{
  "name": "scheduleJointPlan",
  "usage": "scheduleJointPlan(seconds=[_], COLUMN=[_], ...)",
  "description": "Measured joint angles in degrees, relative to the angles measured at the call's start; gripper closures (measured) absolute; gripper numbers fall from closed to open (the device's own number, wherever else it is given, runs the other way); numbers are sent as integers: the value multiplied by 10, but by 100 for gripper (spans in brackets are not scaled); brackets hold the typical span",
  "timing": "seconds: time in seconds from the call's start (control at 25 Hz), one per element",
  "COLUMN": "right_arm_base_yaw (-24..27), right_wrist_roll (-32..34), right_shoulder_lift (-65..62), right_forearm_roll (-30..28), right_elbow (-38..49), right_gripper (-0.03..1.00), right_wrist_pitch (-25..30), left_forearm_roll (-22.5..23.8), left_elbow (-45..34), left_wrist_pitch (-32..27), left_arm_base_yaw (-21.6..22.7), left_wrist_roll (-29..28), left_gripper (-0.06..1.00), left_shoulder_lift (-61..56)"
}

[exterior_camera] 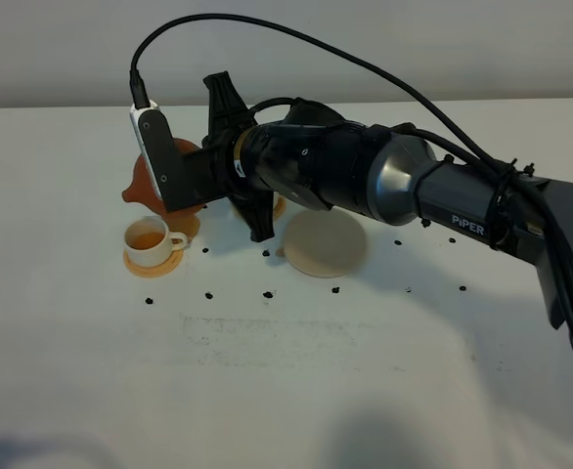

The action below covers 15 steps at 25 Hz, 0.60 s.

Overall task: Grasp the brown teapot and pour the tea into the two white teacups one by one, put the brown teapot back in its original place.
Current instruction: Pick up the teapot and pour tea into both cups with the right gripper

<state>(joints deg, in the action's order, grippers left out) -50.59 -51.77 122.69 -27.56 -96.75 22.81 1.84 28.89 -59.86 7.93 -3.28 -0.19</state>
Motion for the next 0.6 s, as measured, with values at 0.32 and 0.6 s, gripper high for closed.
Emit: scheduleJointPlan(seconds=[0.32,0.6], right_arm_base_yaw=[0,0], right_wrist_roll=[95,108], right_shoulder_lift=[8,20], right_forearm_roll=[-138,-157], right_elbow=[0,0], right_gripper=[88,88], right_wrist_pitch=[-2,-11], left_forearm_roll=[0,0], left_elbow=[0,0], left_wrist_pitch=[0,0], left_arm_base_yaw=[0,0], left_wrist_roll=[0,0], left_gripper=[28,28], left_shoulder_lift=[0,0])
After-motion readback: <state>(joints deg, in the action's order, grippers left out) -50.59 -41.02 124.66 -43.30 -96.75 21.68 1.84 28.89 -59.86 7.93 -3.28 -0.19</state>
